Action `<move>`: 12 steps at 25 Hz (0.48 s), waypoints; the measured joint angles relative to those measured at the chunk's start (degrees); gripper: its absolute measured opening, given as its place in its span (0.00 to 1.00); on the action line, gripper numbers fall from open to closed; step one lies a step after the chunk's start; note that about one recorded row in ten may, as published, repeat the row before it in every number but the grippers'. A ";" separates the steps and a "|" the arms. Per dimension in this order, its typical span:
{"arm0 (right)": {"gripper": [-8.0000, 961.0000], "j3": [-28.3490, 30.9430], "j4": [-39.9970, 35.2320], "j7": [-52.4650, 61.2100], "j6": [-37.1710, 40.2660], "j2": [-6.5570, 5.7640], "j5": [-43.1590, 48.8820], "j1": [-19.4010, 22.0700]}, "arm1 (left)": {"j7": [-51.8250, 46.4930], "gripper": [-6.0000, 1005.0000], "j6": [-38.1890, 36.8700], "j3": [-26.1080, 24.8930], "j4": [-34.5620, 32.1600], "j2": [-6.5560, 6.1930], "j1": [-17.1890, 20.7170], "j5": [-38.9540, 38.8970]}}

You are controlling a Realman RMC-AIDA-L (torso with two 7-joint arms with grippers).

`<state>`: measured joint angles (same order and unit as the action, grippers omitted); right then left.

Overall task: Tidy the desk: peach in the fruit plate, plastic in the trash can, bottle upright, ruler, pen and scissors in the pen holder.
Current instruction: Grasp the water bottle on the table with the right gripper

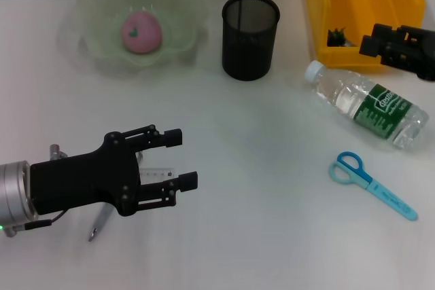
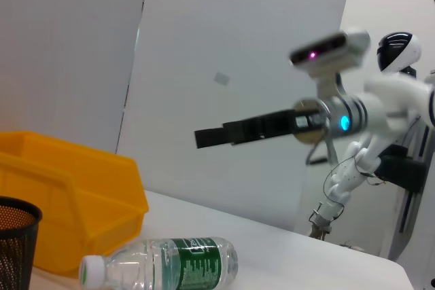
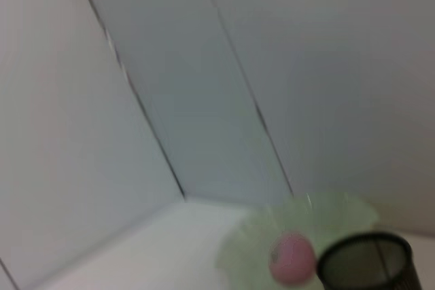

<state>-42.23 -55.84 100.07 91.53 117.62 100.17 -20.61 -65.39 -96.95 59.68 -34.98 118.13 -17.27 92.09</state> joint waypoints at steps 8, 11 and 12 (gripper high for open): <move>0.56 -0.11 -21.53 21.87 3.32 -0.78 22.29 -9.77 | 0.00 0.76 -0.44 0.00 -0.06 -0.02 0.39 -0.01; 0.57 -0.10 -23.85 26.78 8.35 -2.53 30.13 -14.33 | 0.00 0.76 -0.65 0.00 -0.08 -0.08 0.65 -0.22; 0.61 -0.03 -24.00 28.17 10.44 -3.08 32.77 -15.95 | 0.00 0.76 -0.70 0.00 -0.09 -0.08 0.68 -0.22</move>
<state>-42.27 -79.85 128.24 101.97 114.54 132.94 -36.56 -65.39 -97.65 59.67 -35.07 118.05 -16.58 91.87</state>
